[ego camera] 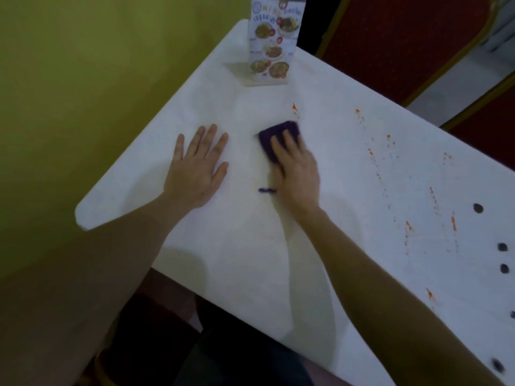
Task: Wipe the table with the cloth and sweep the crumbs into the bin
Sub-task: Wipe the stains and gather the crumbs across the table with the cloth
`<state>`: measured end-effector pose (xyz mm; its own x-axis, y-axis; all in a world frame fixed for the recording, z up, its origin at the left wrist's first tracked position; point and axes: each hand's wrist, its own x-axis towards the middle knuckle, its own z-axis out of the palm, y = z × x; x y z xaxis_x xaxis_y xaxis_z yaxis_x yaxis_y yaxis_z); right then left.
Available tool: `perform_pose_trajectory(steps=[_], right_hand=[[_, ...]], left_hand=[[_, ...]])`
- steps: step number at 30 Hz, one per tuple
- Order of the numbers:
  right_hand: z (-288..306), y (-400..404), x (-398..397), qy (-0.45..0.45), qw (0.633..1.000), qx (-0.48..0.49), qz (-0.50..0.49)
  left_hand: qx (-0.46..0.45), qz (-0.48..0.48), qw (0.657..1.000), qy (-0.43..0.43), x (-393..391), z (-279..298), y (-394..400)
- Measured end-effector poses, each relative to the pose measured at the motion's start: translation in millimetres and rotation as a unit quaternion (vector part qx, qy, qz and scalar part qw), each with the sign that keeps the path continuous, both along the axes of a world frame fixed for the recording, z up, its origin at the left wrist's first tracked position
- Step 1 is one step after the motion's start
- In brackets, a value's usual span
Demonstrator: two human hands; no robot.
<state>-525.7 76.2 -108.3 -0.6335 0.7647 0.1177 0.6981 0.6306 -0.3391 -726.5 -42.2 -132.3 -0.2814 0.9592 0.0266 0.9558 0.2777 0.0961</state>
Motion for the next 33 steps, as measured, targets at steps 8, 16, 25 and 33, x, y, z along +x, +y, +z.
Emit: perform_pose_trajectory(steps=[8, 16, 25, 33], right_hand=[[-2.8, -15.3, 123.3, -0.006, 0.999, 0.007, -0.033], [7.5, 112.7, 123.4, -0.015, 0.971, -0.01, -0.24], [9.1, 156.8, -6.8, -0.01, 0.993, -0.018, -0.119], [-0.8, 49.3, 28.3, -0.01, 0.994, 0.001, 0.112]], left_hand=[[-0.001, -0.008, 0.999, -0.048, 9.1, 15.6, 37.1], [0.003, 0.004, 1.0, -0.014, 24.1, 3.6, 61.0], [-0.014, 0.017, 1.0, 0.002, 24.3, 3.9, 64.2], [-0.023, 0.021, 1.0, -0.002, 26.5, 6.0, 65.0]])
